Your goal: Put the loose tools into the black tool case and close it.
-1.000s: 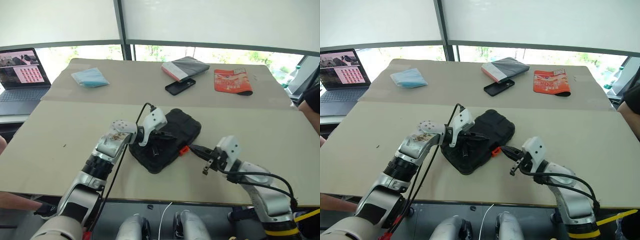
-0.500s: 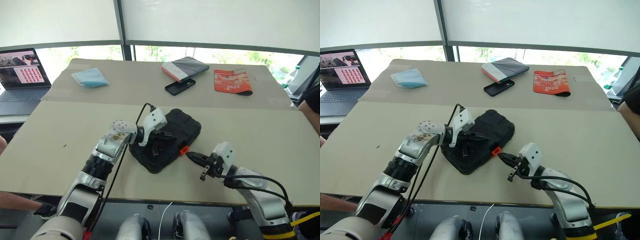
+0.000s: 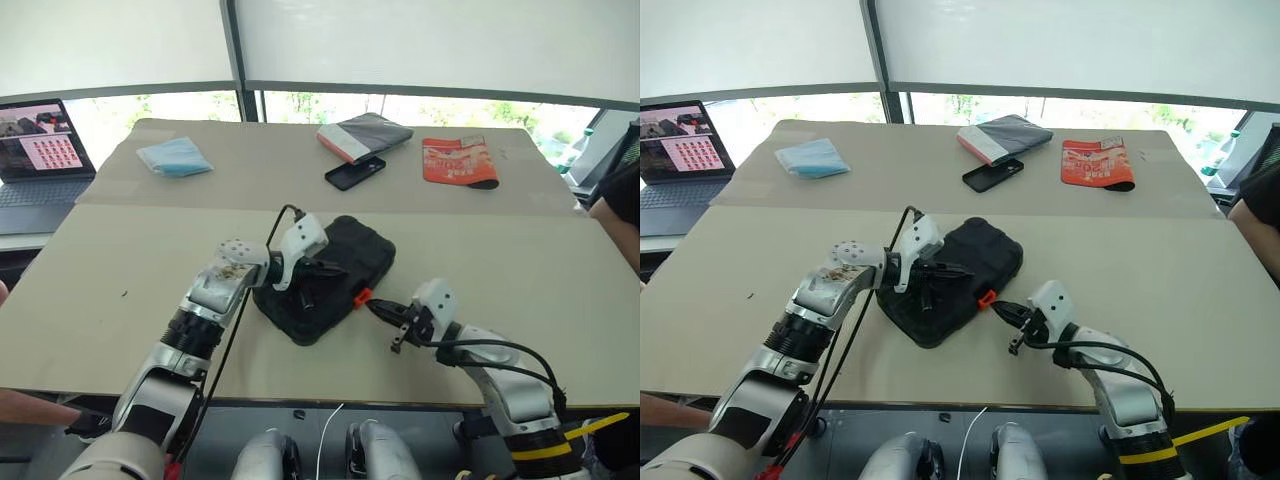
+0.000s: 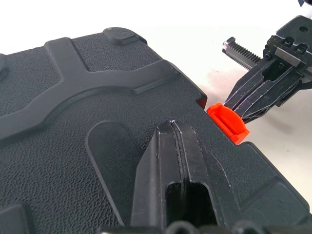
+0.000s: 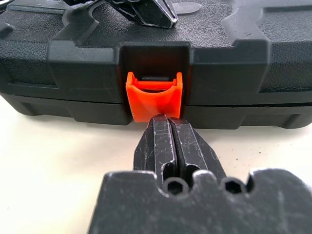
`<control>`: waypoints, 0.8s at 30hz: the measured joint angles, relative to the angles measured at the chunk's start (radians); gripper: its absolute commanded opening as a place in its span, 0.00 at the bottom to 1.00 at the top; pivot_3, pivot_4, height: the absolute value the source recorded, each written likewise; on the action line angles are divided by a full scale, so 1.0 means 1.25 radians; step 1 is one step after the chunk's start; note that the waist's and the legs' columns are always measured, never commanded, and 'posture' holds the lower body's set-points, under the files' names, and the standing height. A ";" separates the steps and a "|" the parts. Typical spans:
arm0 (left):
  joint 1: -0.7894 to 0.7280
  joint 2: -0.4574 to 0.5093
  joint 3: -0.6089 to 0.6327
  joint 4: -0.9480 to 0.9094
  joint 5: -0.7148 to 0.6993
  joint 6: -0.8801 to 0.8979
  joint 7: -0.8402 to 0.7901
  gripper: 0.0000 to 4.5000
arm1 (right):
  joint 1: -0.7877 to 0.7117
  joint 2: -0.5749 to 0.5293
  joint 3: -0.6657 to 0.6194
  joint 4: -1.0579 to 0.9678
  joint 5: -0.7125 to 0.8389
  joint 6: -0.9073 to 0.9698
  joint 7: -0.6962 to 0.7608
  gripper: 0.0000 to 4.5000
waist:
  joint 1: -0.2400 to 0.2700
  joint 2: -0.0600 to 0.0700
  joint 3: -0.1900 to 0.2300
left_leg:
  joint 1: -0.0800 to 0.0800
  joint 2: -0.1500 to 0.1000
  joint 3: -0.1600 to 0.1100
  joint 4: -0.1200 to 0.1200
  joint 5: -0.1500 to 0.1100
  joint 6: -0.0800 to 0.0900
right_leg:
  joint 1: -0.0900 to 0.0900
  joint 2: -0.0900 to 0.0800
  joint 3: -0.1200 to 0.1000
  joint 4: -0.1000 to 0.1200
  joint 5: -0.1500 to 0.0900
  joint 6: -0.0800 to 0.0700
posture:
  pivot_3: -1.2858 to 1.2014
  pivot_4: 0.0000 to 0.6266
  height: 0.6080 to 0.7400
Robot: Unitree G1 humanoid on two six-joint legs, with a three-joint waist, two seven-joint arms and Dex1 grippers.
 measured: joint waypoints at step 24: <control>0.094 0.063 0.199 -0.068 -0.167 -0.169 -0.079 0.49 | 0.024 -0.132 -0.086 -0.074 0.096 0.024 0.136 0.49 | 0.014 0.000 0.004 | -0.016 -0.001 0.001 0.000 0.008 -0.001 | -0.016 0.001 -0.001 0.000 0.001 -0.002 | 0.52 0.24 1.00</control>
